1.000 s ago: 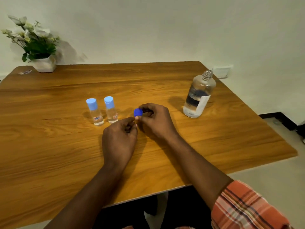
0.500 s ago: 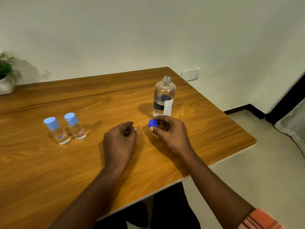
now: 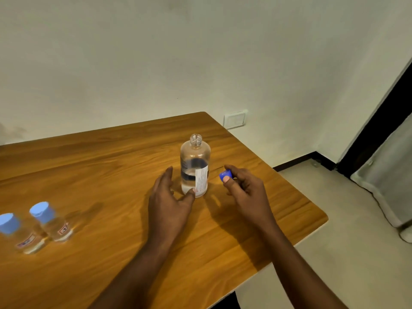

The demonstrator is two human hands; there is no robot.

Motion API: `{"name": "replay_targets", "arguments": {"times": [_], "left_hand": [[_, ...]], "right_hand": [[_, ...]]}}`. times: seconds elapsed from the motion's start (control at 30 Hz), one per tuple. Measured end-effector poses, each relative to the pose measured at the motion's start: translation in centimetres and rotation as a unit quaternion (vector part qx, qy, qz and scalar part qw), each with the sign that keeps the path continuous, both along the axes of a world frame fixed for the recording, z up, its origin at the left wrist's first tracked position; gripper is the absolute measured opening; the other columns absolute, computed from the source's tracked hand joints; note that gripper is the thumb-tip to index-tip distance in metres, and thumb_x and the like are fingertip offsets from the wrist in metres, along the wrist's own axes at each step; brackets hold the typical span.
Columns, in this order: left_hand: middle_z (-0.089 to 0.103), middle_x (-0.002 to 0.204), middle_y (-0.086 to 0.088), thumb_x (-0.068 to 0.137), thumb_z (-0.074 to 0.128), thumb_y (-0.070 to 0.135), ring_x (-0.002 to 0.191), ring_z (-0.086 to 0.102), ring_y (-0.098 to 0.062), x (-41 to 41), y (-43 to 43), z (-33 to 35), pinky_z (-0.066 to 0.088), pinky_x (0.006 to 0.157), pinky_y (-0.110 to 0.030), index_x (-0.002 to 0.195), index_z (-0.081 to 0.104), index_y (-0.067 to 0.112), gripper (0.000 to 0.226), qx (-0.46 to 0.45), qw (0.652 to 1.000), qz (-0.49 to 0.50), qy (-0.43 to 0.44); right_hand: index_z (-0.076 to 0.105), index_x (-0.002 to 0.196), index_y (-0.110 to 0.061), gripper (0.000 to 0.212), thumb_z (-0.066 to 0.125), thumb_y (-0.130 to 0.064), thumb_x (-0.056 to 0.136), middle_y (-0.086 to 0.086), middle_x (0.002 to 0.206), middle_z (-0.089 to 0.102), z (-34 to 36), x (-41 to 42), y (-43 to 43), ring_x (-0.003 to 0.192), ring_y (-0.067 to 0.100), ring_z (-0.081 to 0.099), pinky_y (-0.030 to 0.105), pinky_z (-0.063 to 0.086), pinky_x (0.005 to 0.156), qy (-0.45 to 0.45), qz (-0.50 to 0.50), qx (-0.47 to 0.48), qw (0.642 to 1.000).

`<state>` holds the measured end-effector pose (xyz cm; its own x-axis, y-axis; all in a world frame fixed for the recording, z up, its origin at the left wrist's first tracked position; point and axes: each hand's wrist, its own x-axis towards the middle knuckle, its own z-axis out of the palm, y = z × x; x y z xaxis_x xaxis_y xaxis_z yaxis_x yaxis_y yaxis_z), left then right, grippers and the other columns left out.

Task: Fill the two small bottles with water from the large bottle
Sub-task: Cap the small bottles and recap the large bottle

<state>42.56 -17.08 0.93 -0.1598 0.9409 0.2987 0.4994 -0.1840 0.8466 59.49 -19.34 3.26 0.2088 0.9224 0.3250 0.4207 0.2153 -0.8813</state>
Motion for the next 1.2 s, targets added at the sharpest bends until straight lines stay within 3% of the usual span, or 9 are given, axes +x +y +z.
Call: {"name": "replay_targets", "arguments": {"times": [0.07, 0.2, 0.3, 0.47, 0.67, 0.8, 0.97, 1.07, 1.2], "left_hand": [[0.041, 0.148, -0.002, 0.074, 0.079, 0.029, 0.131, 0.044, -0.022, 0.3, 0.6, -0.1, 0.046, 0.100, -0.047, 0.147, 0.030, 0.021, 0.088, -0.014, 1.000, -0.020, -0.001], [0.043, 0.148, 0.001, 0.071, 0.080, 0.037, 0.132, 0.044, -0.019, 0.5, 1.3, 0.0, 0.045, 0.101, -0.043, 0.148, 0.027, 0.024, 0.095, -0.013, 0.998, -0.055, -0.013], [0.050, 0.140, 0.006, 0.069, 0.081, 0.038, 0.125, 0.049, -0.014, 0.5, 1.4, 0.2, 0.048, 0.097, -0.041, 0.146, 0.031, 0.027, 0.092, -0.007, 0.996, -0.082, -0.025], [0.048, 0.114, 0.024, 0.070, 0.081, 0.031, 0.105, 0.051, -0.001, 0.6, 1.5, 0.7, 0.050, 0.089, -0.031, 0.140, 0.039, 0.029, 0.082, 0.006, 0.994, -0.098, -0.038], [0.049, 0.116, 0.025, 0.073, 0.079, 0.031, 0.106, 0.049, 0.004, 0.4, 1.6, 0.4, 0.045, 0.084, -0.019, 0.139, 0.040, 0.031, 0.077, 0.013, 0.993, -0.111, -0.033], [0.052, 0.119, 0.023, 0.074, 0.078, 0.032, 0.109, 0.051, 0.002, 0.4, 1.5, 0.5, 0.050, 0.089, -0.027, 0.139, 0.039, 0.032, 0.076, 0.011, 0.993, -0.112, -0.028], [0.058, 0.122, 0.018, 0.074, 0.077, 0.035, 0.107, 0.054, -0.001, 0.3, 1.3, 0.5, 0.052, 0.088, -0.030, 0.138, 0.038, 0.035, 0.075, 0.009, 0.994, -0.110, -0.026], [0.058, 0.123, 0.017, 0.073, 0.077, 0.037, 0.109, 0.055, -0.004, 0.3, 1.3, 0.5, 0.053, 0.089, -0.033, 0.138, 0.038, 0.037, 0.076, 0.004, 0.994, -0.104, -0.025], [0.059, 0.124, 0.015, 0.074, 0.077, 0.036, 0.111, 0.056, -0.006, 0.4, 1.3, 0.5, 0.053, 0.089, -0.036, 0.137, 0.039, 0.035, 0.074, 0.004, 0.994, -0.105, -0.021]], "right_hand": [[0.052, 0.137, -0.021, 0.040, 0.054, -0.023, 0.097, -0.011, 0.108, 0.059, 1.7, 0.4, 0.8, 0.092, 0.011, 0.063, 0.032, 0.058, 0.078, -0.023, 0.017, -0.015, 0.999], [0.048, 0.140, -0.021, 0.046, 0.058, -0.023, 0.095, -0.009, 0.117, 0.055, 5.8, 0.5, 2.3, 0.093, 0.001, 0.058, 0.008, 0.047, 0.074, -0.109, 0.047, 0.000, 0.993], [0.054, 0.134, -0.019, 0.047, 0.067, -0.014, 0.089, -0.009, 0.116, 0.057, 8.2, 0.1, 3.4, 0.092, -0.007, 0.057, 0.000, 0.045, 0.076, -0.114, 0.071, 0.007, 0.991], [0.066, 0.117, -0.015, 0.035, 0.071, -0.007, 0.084, -0.003, 0.112, 0.066, 10.5, -0.8, 4.7, 0.097, 0.003, 0.063, 0.010, 0.051, 0.082, -0.157, 0.102, 0.022, 0.982], [0.069, 0.116, -0.013, 0.033, 0.067, -0.003, 0.085, -0.003, 0.114, 0.066, 12.8, -1.6, 5.4, 0.097, 0.003, 0.060, 0.010, 0.049, 0.082, -0.266, 0.168, 0.018, 0.949], [0.068, 0.118, -0.013, 0.036, 0.067, 0.001, 0.084, 0.000, 0.119, 0.067, 14.2, -1.9, 6.1, 0.087, -0.008, 0.056, 0.001, 0.044, 0.076, -0.329, 0.192, -0.013, 0.924], [0.068, 0.118, -0.013, 0.038, 0.068, 0.002, 0.083, 0.001, 0.119, 0.068, 15.3, -2.7, 6.9, 0.085, -0.005, 0.056, 0.000, 0.045, 0.073, -0.394, 0.211, -0.043, 0.894], [0.068, 0.118, -0.013, 0.037, 0.071, -0.005, 0.083, 0.000, 0.118, 0.069, 15.8, -2.9, 7.2, 0.084, -0.004, 0.057, -0.001, 0.045, 0.071, -0.419, 0.208, -0.058, 0.882], [0.071, 0.112, -0.012, 0.033, 0.076, -0.021, 0.081, 0.001, 0.108, 0.072, 16.0, -3.4, 7.4, 0.080, 0.001, 0.062, 0.009, 0.048, 0.073, -0.442, 0.188, -0.056, 0.875]]}}
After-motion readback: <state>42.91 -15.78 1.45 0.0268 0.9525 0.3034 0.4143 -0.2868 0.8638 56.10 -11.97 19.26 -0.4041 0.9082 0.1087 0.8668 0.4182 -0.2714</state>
